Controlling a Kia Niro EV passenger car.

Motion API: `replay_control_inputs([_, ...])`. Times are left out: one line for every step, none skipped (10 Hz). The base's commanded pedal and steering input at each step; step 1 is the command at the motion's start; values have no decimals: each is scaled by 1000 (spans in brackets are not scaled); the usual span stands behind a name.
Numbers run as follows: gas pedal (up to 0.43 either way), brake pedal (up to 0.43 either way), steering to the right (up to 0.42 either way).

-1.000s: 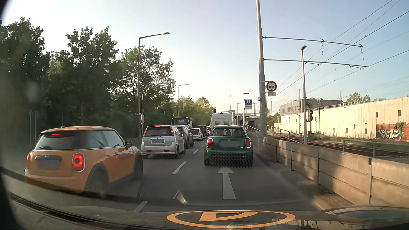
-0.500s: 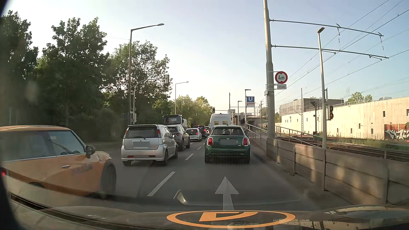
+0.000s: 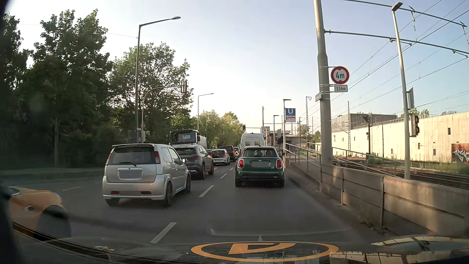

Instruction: Follow the waypoints while adhering to traffic rules and regulations

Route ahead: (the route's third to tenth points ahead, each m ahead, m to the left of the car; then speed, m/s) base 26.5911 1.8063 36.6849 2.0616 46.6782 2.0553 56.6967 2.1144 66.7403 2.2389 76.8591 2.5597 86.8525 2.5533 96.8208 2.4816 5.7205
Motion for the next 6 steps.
replay_control_inputs([248, 0, 4])
replay_control_inputs([248, 0, 4])
replay_control_inputs([248, 0, 4])
replay_control_inputs([248, 0, 4])
replay_control_inputs([197, 0, 3])
replay_control_inputs([189, 0, 0])
